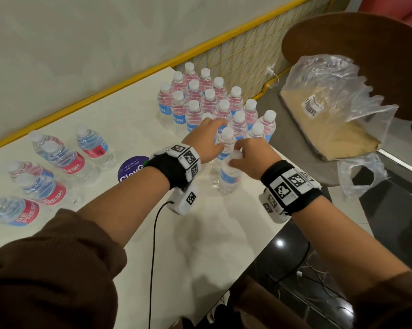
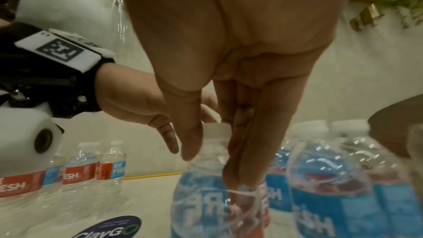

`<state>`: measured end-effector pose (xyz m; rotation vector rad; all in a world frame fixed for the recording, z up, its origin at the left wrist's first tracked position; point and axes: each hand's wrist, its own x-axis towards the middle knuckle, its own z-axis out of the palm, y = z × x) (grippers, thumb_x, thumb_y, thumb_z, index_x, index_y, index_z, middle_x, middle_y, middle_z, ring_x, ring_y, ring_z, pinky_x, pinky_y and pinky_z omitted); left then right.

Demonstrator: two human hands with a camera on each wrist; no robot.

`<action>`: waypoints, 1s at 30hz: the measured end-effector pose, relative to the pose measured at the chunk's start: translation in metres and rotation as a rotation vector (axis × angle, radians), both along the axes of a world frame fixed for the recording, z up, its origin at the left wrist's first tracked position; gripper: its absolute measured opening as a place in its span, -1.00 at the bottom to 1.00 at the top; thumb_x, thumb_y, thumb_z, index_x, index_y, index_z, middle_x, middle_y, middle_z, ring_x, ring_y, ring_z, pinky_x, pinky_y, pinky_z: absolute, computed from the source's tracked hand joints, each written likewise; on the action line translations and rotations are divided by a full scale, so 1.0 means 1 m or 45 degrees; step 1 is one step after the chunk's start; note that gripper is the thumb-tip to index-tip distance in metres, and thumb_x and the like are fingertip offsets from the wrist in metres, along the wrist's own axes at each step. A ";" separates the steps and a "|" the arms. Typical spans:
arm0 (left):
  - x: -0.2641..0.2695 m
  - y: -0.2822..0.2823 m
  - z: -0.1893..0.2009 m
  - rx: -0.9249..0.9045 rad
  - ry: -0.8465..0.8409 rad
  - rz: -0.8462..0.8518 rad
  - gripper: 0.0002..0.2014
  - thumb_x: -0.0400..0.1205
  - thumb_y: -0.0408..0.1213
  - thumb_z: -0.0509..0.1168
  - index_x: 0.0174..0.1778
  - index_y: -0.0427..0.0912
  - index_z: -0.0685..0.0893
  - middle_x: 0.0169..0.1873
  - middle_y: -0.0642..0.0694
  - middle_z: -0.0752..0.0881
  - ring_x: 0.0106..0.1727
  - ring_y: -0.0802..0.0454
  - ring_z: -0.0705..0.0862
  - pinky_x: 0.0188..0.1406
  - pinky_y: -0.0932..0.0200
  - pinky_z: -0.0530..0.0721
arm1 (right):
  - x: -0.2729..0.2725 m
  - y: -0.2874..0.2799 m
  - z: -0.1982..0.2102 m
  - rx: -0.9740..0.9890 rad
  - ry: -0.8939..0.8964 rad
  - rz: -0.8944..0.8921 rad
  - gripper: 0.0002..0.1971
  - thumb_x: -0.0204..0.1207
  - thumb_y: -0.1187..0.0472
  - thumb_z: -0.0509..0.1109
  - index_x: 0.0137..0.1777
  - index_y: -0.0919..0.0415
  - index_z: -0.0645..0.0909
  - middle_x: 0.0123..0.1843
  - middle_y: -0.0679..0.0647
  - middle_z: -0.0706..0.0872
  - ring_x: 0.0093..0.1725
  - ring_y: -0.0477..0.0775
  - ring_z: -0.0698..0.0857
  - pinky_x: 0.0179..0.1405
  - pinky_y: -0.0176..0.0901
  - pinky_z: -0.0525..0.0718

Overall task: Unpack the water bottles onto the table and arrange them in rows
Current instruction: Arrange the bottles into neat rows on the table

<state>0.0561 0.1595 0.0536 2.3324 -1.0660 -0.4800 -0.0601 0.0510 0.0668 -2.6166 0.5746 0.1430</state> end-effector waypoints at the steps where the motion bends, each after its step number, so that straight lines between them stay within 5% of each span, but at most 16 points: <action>1: 0.000 -0.007 0.000 0.014 -0.028 -0.024 -0.39 0.58 -0.22 0.33 0.56 0.02 0.31 0.44 -0.14 0.40 0.41 -0.09 0.50 0.36 -0.04 0.52 | -0.003 -0.005 0.002 0.012 0.009 -0.016 -0.71 0.45 0.13 0.44 0.10 0.29 0.63 -0.10 0.17 0.68 -0.13 0.11 0.58 -0.18 -0.16 0.51; 6: 0.001 -0.033 0.001 0.138 -0.101 -0.148 -0.46 0.62 -0.18 0.31 0.54 -0.03 0.39 0.48 -0.16 0.46 0.47 -0.11 0.46 0.38 0.07 0.43 | -0.008 -0.019 0.005 0.021 0.098 -0.009 -0.66 0.47 0.13 0.43 0.22 0.16 0.54 -0.07 0.09 0.55 -0.10 0.12 0.57 -0.18 -0.16 0.49; 10: 0.008 -0.035 0.000 0.157 -0.091 -0.080 -0.64 0.61 -0.24 0.33 0.34 -0.13 0.60 0.23 -0.23 0.67 0.19 -0.17 0.66 0.14 0.10 0.57 | -0.004 -0.027 0.002 -0.097 0.037 0.029 -0.67 0.48 0.30 0.37 0.26 0.18 0.54 0.07 0.24 0.65 0.11 0.24 0.61 -0.08 -0.15 0.47; 16: 0.014 -0.030 -0.002 0.160 -0.068 -0.017 -0.56 0.58 -0.23 0.39 0.39 -0.13 0.54 0.19 -0.26 0.66 0.12 -0.21 0.69 0.05 0.08 0.60 | 0.004 -0.029 -0.001 -0.169 0.010 0.054 -0.61 0.49 0.37 0.34 0.31 0.14 0.54 0.14 0.24 0.65 0.15 0.25 0.61 -0.04 -0.15 0.46; 20: 0.013 -0.033 -0.006 0.138 -0.115 -0.019 -0.66 0.54 -0.26 0.41 0.22 -0.20 0.58 0.05 -0.26 0.70 0.09 -0.21 0.67 -0.08 0.14 0.53 | 0.006 -0.029 -0.003 -0.184 0.007 0.071 -0.60 0.51 0.40 0.30 0.32 0.10 0.53 0.14 0.22 0.63 0.11 0.24 0.62 -0.11 -0.16 0.45; 30: 0.019 -0.037 -0.012 0.128 -0.109 -0.029 -0.63 0.48 -0.30 0.46 0.20 -0.15 0.58 0.08 -0.21 0.70 0.12 -0.18 0.66 -0.01 0.08 0.56 | 0.004 -0.023 -0.003 -0.180 0.003 0.041 -0.59 0.52 0.43 0.26 0.34 0.12 0.48 0.19 0.20 0.59 0.15 0.25 0.61 -0.01 -0.09 0.53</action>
